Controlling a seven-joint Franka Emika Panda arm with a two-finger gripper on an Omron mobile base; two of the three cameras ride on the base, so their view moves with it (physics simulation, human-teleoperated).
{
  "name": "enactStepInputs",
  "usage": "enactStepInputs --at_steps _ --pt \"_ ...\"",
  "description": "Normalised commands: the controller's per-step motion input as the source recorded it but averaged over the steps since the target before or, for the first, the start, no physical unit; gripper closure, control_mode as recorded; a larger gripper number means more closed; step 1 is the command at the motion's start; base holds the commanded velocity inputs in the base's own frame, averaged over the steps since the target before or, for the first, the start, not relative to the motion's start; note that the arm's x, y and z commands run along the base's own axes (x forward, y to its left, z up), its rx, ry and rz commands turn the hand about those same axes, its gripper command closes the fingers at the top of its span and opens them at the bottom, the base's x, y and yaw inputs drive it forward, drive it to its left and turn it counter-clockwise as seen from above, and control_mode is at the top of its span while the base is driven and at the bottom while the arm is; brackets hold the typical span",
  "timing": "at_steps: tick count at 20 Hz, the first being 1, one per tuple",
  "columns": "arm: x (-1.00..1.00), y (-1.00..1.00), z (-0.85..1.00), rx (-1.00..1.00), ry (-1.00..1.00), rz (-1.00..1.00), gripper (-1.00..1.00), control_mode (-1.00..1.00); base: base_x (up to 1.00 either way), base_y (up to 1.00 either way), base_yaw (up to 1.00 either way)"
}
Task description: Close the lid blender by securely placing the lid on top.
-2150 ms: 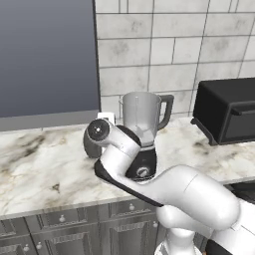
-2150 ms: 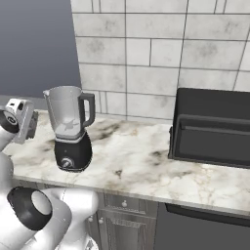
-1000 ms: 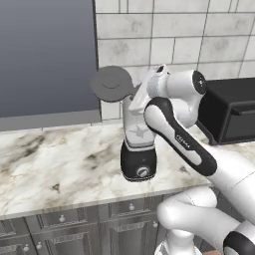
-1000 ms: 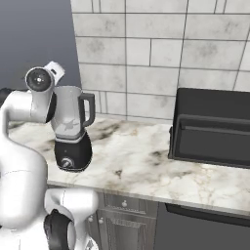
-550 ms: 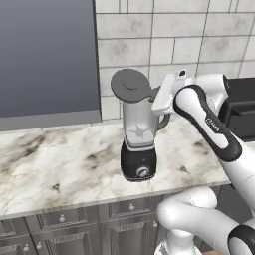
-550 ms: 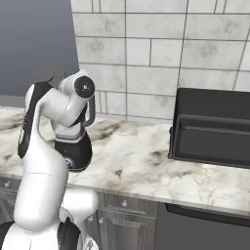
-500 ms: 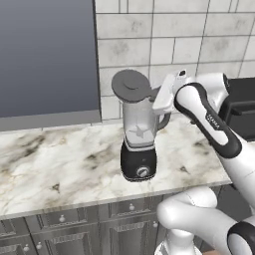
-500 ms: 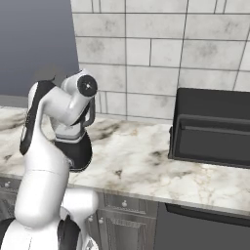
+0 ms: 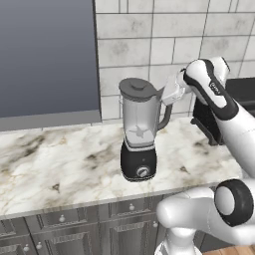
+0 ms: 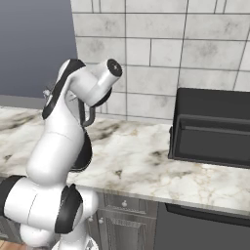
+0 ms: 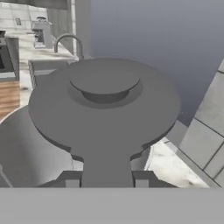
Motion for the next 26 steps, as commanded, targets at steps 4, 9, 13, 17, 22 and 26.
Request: enactStepInputs --at_steps 4,9,13,17,22,26 --pt "0.25 -0.15 0.0 0.0 0.04 0.2 1.0 -1.0 0.0 0.0 0.0" --pt "0.22 0.0 0.0 -0.01 0.0 0.26 1.0 -1.0 0.0 0.0 0.0" --pt "0.09 0.0 0.0 -0.02 0.0 0.27 1.0 -1.0 0.0 0.0 0.0" --pt "0.0 0.0 0.0 -0.05 -0.02 0.23 1.0 -1.0 0.0 0.0 0.0" --pt "0.03 0.0 0.0 -0.08 0.0 0.16 1.0 -1.0 0.0 0.0 0.0" --pt "0.0 0.31 0.0 -0.11 0.0 0.03 1.0 -1.0 0.0 0.0 0.0"
